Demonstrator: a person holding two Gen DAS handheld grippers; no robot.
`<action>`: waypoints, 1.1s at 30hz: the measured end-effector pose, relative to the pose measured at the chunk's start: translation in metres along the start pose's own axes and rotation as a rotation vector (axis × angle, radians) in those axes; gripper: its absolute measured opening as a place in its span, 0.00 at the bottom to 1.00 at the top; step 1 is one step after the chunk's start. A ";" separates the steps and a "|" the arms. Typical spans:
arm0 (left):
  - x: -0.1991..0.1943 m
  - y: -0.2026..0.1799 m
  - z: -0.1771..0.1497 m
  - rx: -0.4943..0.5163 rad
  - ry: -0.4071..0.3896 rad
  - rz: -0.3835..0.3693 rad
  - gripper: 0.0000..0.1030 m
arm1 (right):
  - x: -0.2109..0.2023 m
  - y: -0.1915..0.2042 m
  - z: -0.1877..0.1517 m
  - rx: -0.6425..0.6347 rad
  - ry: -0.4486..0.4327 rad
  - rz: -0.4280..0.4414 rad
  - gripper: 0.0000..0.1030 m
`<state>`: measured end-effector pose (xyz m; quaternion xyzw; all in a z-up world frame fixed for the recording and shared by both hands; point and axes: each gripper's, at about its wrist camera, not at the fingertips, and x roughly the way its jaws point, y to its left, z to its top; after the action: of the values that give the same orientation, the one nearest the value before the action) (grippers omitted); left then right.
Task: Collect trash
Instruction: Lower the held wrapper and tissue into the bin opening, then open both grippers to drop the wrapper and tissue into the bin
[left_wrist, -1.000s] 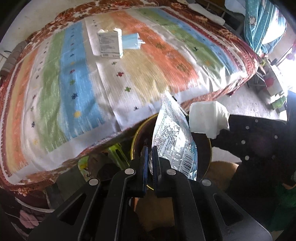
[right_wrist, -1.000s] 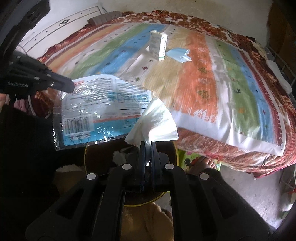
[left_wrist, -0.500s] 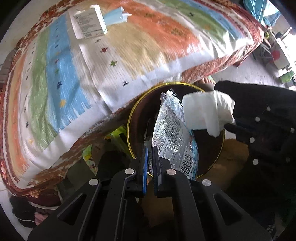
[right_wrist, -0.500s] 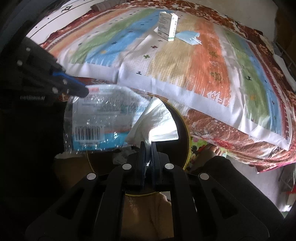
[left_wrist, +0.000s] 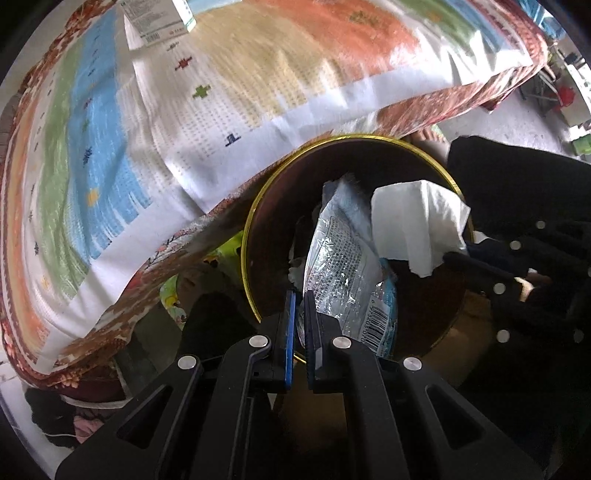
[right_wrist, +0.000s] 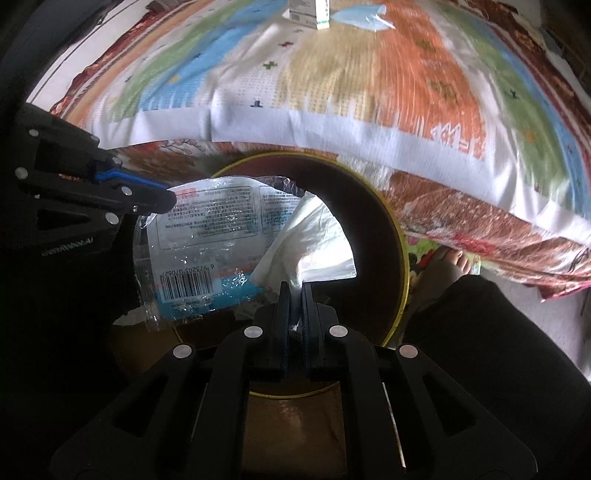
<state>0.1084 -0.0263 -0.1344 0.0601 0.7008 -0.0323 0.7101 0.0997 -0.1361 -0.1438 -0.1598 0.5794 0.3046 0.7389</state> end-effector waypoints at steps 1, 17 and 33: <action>0.003 0.001 0.001 -0.003 0.009 0.000 0.04 | 0.002 -0.001 0.001 0.006 0.006 -0.001 0.05; 0.015 0.006 0.020 -0.049 0.046 0.011 0.32 | 0.031 -0.016 0.007 0.136 0.075 0.060 0.31; -0.045 0.051 0.031 -0.290 -0.182 -0.138 0.43 | -0.011 -0.021 0.026 0.124 -0.092 0.034 0.39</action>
<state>0.1451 0.0183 -0.0868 -0.0941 0.6333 0.0151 0.7680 0.1312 -0.1399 -0.1289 -0.0896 0.5652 0.2876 0.7680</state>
